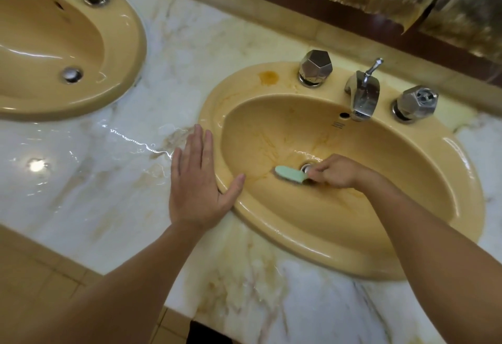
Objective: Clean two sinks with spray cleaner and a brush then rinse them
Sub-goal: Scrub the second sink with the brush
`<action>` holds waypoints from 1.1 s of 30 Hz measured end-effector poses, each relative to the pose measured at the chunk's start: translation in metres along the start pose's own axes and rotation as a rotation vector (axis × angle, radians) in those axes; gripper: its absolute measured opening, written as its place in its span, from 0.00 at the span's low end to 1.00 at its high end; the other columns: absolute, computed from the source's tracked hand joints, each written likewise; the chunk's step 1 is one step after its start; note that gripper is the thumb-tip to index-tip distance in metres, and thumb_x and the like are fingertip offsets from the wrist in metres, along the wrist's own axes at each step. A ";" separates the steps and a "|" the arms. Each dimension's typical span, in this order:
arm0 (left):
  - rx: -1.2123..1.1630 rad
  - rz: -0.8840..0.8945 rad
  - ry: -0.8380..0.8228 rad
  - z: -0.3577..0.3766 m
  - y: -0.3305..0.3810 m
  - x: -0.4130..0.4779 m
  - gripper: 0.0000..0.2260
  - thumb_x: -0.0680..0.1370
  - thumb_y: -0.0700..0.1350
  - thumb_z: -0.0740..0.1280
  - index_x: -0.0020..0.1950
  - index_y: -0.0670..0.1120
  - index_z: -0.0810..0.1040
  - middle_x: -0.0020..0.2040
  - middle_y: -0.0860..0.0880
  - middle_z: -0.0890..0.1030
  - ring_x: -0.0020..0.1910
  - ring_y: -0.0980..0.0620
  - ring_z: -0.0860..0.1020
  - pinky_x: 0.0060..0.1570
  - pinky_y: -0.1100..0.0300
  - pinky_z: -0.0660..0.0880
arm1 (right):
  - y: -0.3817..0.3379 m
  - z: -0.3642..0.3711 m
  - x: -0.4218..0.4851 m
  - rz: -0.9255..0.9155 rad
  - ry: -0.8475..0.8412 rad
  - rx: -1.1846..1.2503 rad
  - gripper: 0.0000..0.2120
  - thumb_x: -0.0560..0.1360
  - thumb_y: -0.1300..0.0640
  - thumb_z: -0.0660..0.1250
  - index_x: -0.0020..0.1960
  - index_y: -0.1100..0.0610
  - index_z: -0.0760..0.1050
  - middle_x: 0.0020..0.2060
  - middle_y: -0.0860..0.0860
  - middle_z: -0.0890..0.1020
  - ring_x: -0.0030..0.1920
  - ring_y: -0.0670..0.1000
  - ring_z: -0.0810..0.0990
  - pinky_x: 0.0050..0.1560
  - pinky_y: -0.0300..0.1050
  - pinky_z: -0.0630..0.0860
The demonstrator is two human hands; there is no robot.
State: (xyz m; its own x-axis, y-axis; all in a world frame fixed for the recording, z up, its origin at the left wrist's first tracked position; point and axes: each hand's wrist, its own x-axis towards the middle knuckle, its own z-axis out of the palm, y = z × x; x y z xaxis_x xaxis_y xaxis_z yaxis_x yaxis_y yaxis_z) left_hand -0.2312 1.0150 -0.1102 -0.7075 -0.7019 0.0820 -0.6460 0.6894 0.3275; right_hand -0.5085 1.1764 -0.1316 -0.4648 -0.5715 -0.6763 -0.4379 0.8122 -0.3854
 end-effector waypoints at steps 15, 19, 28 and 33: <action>-0.002 0.002 0.003 0.002 -0.001 0.000 0.42 0.78 0.69 0.54 0.83 0.42 0.52 0.83 0.45 0.50 0.82 0.49 0.49 0.79 0.43 0.51 | -0.005 0.012 0.012 0.035 0.208 -0.004 0.13 0.80 0.46 0.63 0.55 0.49 0.84 0.45 0.52 0.84 0.45 0.51 0.78 0.45 0.45 0.73; 0.011 0.005 0.006 0.003 -0.002 0.000 0.42 0.78 0.69 0.54 0.83 0.42 0.53 0.83 0.44 0.50 0.82 0.49 0.49 0.79 0.43 0.52 | 0.001 0.013 0.010 0.024 0.300 -0.051 0.12 0.81 0.45 0.62 0.55 0.43 0.84 0.49 0.50 0.85 0.51 0.55 0.80 0.46 0.45 0.74; 0.012 0.002 0.006 0.003 -0.002 -0.001 0.42 0.78 0.69 0.54 0.83 0.42 0.53 0.84 0.45 0.49 0.82 0.50 0.48 0.79 0.43 0.51 | 0.019 0.001 0.000 0.156 0.230 -0.045 0.12 0.79 0.44 0.64 0.51 0.46 0.85 0.41 0.50 0.85 0.41 0.52 0.80 0.39 0.43 0.74; 0.014 0.003 0.010 0.003 -0.002 -0.001 0.42 0.78 0.69 0.53 0.83 0.42 0.53 0.83 0.45 0.50 0.82 0.50 0.49 0.79 0.43 0.51 | 0.021 -0.001 -0.007 0.145 0.287 -0.213 0.14 0.80 0.45 0.61 0.44 0.48 0.82 0.41 0.52 0.82 0.47 0.56 0.79 0.40 0.45 0.71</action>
State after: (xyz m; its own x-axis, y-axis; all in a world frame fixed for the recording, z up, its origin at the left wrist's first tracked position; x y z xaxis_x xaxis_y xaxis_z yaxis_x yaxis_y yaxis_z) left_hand -0.2301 1.0144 -0.1137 -0.7068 -0.7014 0.0923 -0.6477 0.6940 0.3142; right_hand -0.5156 1.1978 -0.1340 -0.7168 -0.4864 -0.4996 -0.4879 0.8618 -0.1390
